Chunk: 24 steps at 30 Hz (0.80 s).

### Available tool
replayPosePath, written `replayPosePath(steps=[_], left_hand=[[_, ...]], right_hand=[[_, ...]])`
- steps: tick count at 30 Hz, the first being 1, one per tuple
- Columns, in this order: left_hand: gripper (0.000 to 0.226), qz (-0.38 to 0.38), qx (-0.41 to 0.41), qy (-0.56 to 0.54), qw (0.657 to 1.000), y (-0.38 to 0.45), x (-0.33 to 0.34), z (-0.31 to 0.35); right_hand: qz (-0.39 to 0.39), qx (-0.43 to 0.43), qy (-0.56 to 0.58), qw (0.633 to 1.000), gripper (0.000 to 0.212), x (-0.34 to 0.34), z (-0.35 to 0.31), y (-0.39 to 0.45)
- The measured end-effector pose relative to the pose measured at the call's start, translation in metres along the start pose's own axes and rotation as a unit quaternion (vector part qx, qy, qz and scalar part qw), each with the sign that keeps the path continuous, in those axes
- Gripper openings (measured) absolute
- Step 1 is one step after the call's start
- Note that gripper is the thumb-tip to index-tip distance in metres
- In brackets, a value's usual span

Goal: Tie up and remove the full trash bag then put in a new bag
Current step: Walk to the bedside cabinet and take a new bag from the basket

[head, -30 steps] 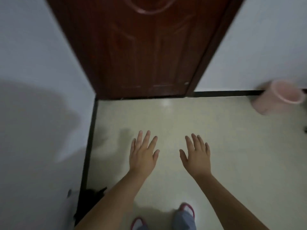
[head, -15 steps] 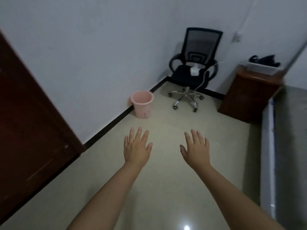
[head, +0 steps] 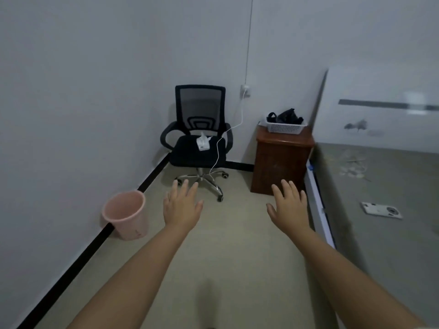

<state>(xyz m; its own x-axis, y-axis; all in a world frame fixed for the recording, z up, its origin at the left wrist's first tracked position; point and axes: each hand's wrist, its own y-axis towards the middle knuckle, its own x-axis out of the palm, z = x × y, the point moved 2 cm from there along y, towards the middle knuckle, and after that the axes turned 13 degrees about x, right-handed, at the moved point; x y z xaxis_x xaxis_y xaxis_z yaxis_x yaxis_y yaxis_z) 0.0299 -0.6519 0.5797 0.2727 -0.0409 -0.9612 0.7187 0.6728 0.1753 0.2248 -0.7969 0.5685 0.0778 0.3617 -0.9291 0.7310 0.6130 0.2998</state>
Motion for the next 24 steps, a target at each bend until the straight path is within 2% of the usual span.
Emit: replayPosePath(steps=[4, 8, 14, 18, 24], left_hand=[[0.052, -0.011, 0.044, -0.004, 0.999, 0.118, 0.005, -0.003], [0.052, -0.005, 0.089, -0.011, 0.996, 0.232, 0.011, 0.008], [0.052, 0.001, 0.142, -0.008, 0.99, 0.387, 0.047, 0.039], [0.053, -0.017, 0.158, -0.005, 0.987, 0.489, 0.087, 0.07], [0.054, -0.044, 0.153, -0.013, 0.987, 0.635, 0.132, 0.117]], right_hand=[[0.021, 0.036, 0.01, 0.999, 0.045, 0.014, 0.0, 0.1], [0.032, 0.084, -0.011, 0.996, 0.053, 0.028, 0.013, 0.189], [0.054, 0.127, 0.01, 0.99, 0.052, 0.064, 0.05, 0.319], [0.061, 0.118, 0.021, 0.991, 0.051, 0.101, 0.086, 0.419], [0.016, 0.092, 0.008, 0.996, 0.052, 0.144, 0.139, 0.573]])
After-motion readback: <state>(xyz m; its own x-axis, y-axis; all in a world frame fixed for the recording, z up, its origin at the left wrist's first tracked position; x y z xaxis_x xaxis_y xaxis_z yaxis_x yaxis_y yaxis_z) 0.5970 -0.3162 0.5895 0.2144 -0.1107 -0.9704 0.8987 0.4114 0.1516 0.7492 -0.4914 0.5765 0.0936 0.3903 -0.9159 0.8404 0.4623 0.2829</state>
